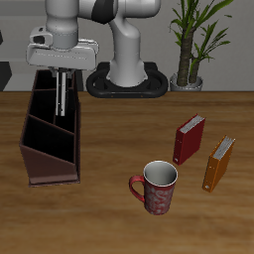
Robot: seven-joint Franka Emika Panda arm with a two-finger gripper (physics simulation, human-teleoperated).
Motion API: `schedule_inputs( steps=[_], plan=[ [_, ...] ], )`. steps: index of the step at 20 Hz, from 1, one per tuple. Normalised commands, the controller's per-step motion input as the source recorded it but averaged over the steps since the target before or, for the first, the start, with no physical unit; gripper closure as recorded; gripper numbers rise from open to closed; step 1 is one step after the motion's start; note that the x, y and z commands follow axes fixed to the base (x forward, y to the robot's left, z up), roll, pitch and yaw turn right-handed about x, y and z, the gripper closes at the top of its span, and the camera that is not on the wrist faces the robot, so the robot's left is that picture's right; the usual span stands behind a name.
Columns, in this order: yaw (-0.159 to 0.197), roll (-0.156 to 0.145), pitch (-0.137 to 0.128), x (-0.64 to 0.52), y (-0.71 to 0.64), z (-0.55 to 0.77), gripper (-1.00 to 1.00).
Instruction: Place the striped book into the right desk caddy's front compartment and place the red mug into the right desk caddy's right compartment
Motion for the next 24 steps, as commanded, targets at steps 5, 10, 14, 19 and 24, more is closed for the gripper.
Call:
schedule_inputs(
  steps=[5,10,14,19,24],
  plan=[
    [-0.017,0.014,0.039,0.04,0.01,-0.08,1.00],
    [0.000,0.042,0.057,0.03,-0.01,-0.07,1.00],
    [0.004,0.017,0.074,-0.01,0.00,-0.15,1.00],
    [0.016,-0.010,0.015,-0.02,-0.02,-0.03,1.00],
    [0.005,-0.007,0.032,0.03,-0.06,-0.10,1.00]
  ],
)
